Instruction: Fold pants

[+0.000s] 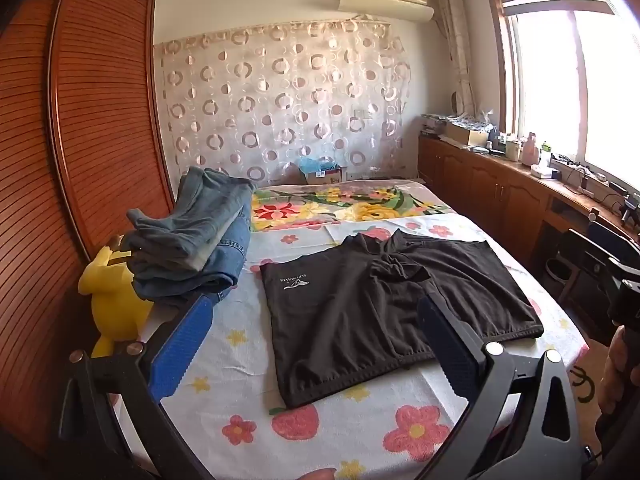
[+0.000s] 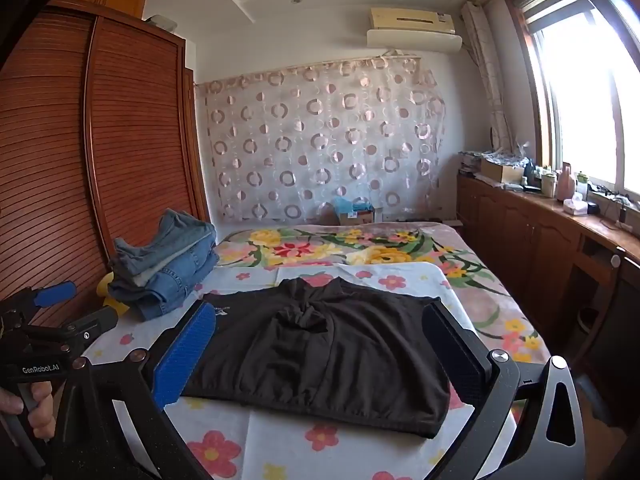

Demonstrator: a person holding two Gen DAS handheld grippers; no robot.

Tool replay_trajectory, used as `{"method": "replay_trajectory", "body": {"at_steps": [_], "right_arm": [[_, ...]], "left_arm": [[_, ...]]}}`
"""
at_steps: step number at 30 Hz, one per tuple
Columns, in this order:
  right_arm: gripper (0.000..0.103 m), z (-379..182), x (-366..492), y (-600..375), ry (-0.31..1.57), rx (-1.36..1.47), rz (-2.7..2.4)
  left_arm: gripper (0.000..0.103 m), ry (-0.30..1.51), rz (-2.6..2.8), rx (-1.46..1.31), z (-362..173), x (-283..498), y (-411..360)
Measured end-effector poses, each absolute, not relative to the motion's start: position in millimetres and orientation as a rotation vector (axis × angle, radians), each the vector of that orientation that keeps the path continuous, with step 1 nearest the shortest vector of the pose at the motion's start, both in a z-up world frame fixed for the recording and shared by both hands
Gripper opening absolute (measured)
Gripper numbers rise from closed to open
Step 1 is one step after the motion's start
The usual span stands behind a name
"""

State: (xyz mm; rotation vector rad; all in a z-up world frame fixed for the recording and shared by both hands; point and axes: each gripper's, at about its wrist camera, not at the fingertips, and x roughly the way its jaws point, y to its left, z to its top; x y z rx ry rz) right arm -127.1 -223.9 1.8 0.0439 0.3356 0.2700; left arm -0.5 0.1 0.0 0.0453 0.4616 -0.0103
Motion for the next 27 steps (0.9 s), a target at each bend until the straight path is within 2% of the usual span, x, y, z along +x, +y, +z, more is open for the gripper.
{"method": "replay_trajectory", "body": {"at_steps": [27], "right_arm": [[0.103,2.2,-129.4,-222.1,0.342,0.030,0.275]], "left_arm": [[0.102,0.482,-0.012,0.035,-3.6,-1.4,-0.2]]}}
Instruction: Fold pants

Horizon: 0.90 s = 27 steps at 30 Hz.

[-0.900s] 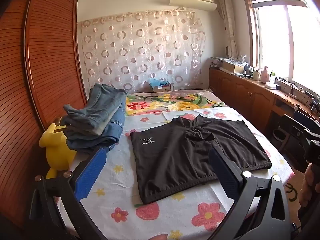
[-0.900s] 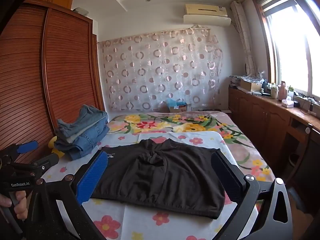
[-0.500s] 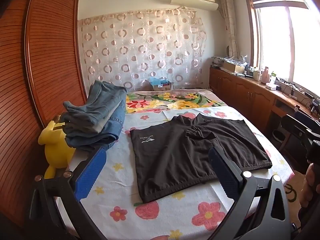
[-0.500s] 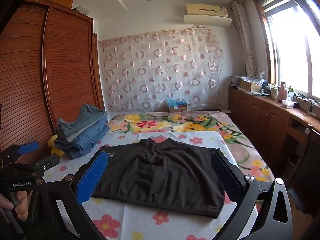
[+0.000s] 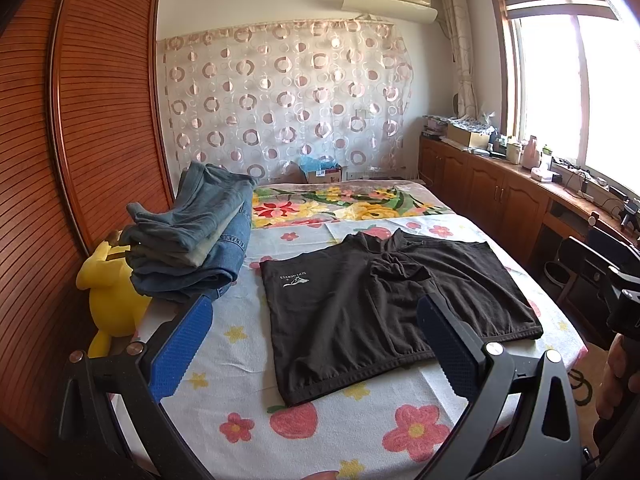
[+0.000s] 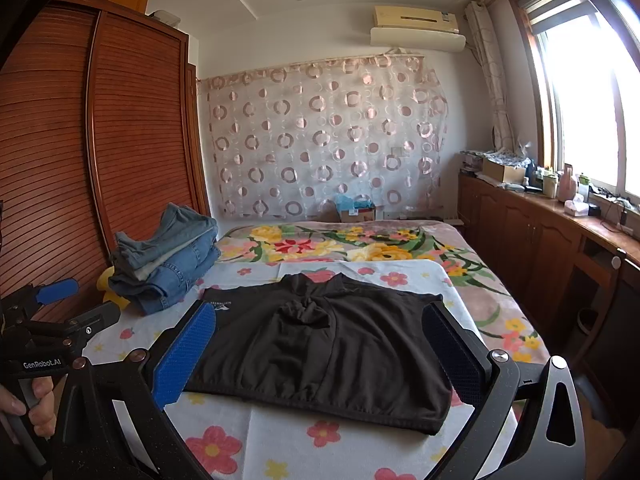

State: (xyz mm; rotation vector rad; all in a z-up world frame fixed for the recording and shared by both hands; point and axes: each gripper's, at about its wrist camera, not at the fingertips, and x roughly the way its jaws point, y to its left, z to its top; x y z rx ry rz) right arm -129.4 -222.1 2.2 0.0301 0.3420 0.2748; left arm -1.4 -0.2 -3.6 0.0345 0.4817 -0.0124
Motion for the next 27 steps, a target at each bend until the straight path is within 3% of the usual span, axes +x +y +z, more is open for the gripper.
{"method": "replay_trajectory", "body": {"at_steps": [27], "right_arm": [[0.103,2.4,-130.8,-220.7,0.338,0.026,0.278]], "left_arm": [[0.102,0.476,-0.013,0.034,-2.8,-1.8,0.5]]}}
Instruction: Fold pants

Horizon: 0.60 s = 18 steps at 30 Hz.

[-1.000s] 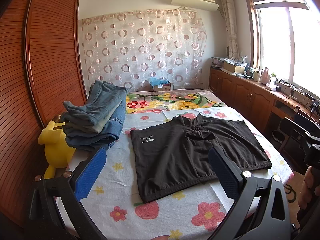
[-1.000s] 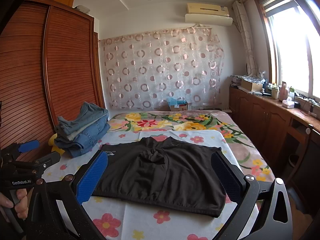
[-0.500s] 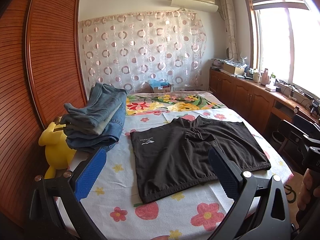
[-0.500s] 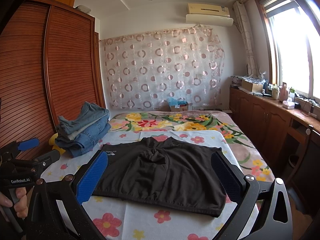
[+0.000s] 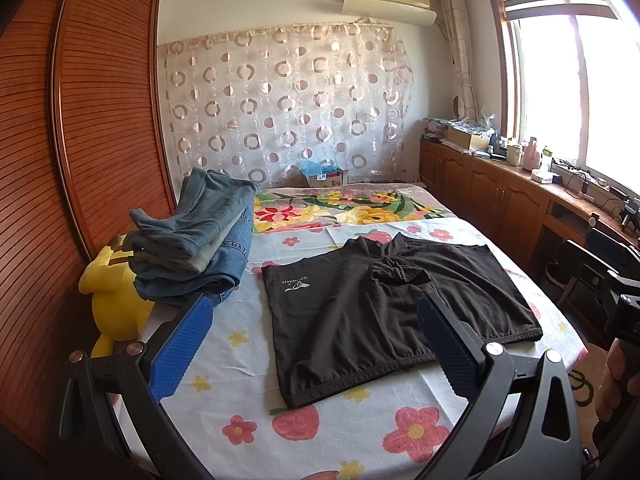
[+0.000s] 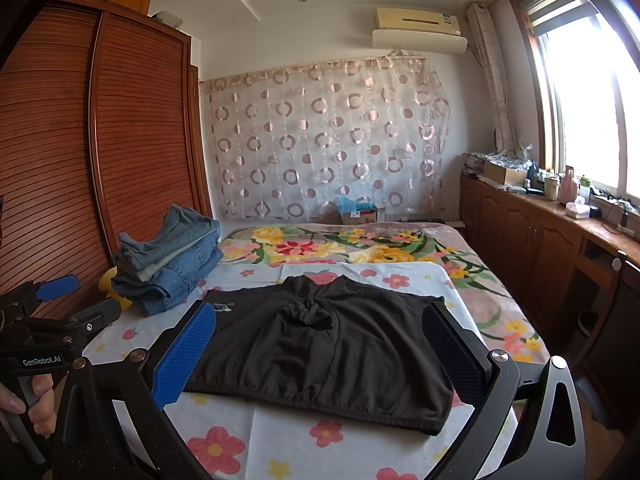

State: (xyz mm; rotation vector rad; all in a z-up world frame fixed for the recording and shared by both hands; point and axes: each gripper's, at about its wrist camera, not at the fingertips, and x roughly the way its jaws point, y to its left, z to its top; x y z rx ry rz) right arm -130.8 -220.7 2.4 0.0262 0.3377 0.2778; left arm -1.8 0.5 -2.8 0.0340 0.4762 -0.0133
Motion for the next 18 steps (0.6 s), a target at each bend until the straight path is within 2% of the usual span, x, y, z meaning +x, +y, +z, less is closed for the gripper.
{"method": "replay_trajectory", "body": {"at_steps": [18], "right_arm": [[0.103,4.0,-132.8,-219.1,0.334,0.024,0.280]], "left_arm": [[0.102,0.472,-0.012,0.035,-3.0,-2.3,0.5]]}}
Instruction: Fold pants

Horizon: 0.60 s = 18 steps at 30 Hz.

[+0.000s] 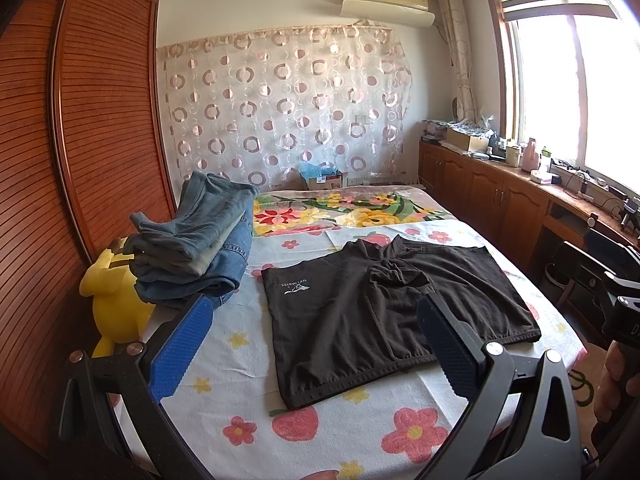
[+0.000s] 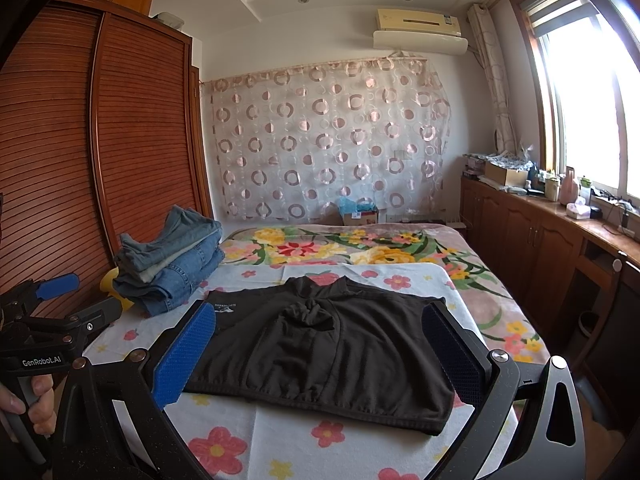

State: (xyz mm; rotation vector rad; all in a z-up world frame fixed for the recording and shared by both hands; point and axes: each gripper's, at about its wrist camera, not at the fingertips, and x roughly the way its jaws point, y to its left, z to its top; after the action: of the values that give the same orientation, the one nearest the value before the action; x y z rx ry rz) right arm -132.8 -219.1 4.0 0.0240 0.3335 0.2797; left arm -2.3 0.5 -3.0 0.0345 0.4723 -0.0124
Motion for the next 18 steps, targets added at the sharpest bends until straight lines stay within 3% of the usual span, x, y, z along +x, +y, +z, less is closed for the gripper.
{"method": "replay_trajectory", "body": {"at_steps": [18], "right_arm": [[0.103,3.8,-133.0,-219.1,0.333,0.024,0.280]], "left_arm": [[0.102,0.475,-0.017,0.034,-7.3,-1.4,2.4]]}}
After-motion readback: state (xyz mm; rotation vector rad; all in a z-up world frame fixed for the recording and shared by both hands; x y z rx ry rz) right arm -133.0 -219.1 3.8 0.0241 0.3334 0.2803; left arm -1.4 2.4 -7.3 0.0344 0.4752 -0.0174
